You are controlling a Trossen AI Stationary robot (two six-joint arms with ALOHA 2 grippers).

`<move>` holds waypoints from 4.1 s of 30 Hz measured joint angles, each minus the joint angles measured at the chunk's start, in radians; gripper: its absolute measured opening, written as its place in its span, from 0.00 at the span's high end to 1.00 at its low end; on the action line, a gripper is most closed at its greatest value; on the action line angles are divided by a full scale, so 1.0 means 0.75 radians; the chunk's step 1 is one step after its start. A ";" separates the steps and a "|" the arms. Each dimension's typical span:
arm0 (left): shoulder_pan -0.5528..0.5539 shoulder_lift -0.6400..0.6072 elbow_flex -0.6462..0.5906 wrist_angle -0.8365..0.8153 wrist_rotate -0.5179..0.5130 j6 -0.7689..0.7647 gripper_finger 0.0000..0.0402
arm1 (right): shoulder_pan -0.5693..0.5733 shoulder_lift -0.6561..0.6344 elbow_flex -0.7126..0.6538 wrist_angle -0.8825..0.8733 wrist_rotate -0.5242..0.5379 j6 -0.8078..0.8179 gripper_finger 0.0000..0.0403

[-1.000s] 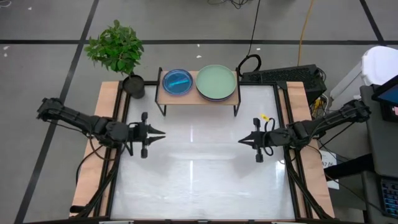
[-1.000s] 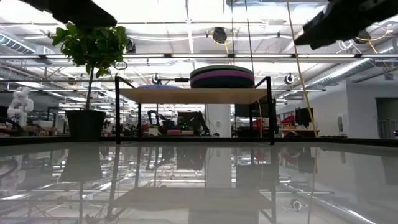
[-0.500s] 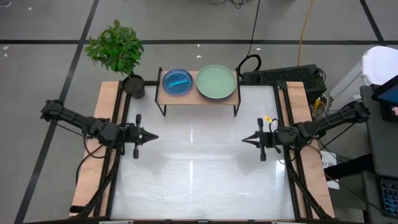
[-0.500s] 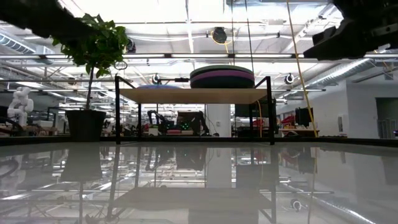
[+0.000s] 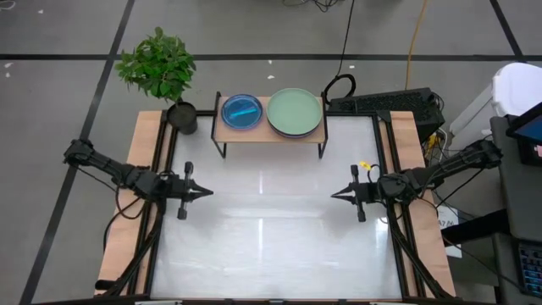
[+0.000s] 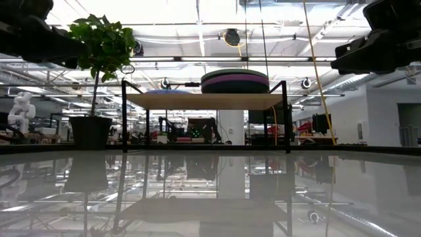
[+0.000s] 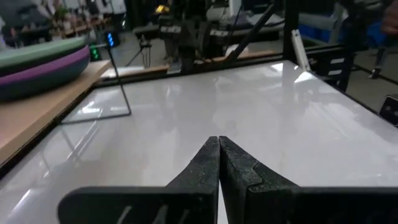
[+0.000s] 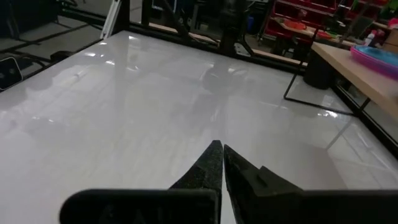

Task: Place and stack plates onto a shelf
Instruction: Return to Home Position

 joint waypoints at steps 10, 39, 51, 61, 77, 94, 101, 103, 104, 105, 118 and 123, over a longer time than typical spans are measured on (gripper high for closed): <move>0.046 -0.118 -0.130 0.093 0.080 0.011 0.99 | -0.001 -0.003 -0.089 0.103 -0.047 0.018 1.00; 0.175 -0.171 -0.164 0.192 0.298 0.059 0.99 | -0.004 -0.152 -0.198 0.218 -0.094 -0.042 1.00; 0.181 -0.298 -0.163 0.067 0.291 0.044 0.99 | -0.004 -0.444 -0.200 -0.047 -0.135 -0.029 1.00; 0.200 -0.304 -0.163 0.088 0.285 0.054 0.99 | -0.100 -0.600 -0.201 -0.095 -0.234 -0.119 1.00; 0.204 -0.304 -0.163 0.086 0.283 0.052 0.99 | -0.386 -0.645 -0.225 -0.165 -0.415 -0.067 1.00; 0.204 -0.304 -0.162 0.065 0.283 0.049 0.99 | -0.519 -0.625 -0.225 -0.181 -0.376 -0.077 1.00; 0.210 -0.304 -0.161 0.051 0.274 0.070 0.99 | -0.519 -0.557 -0.225 -0.182 -0.378 -0.030 1.00; 0.224 -0.304 -0.160 0.049 0.274 0.087 0.99 | -0.519 -0.547 -0.225 -0.177 -0.378 -0.016 1.00; 0.236 -0.304 -0.160 0.049 0.273 0.090 0.99 | -0.519 -0.542 -0.225 -0.170 -0.378 -0.014 1.00; 0.250 -0.304 -0.160 0.049 0.273 0.091 0.99 | -0.519 -0.540 -0.225 -0.167 -0.378 -0.014 1.00; 0.449 -0.365 -0.162 0.027 0.462 0.054 0.99 | -0.519 -0.540 -0.225 -0.160 -0.380 -0.013 1.00; 0.495 -0.363 -0.162 0.019 0.457 0.041 0.99 | -0.519 -0.540 -0.225 -0.159 -0.380 -0.013 1.00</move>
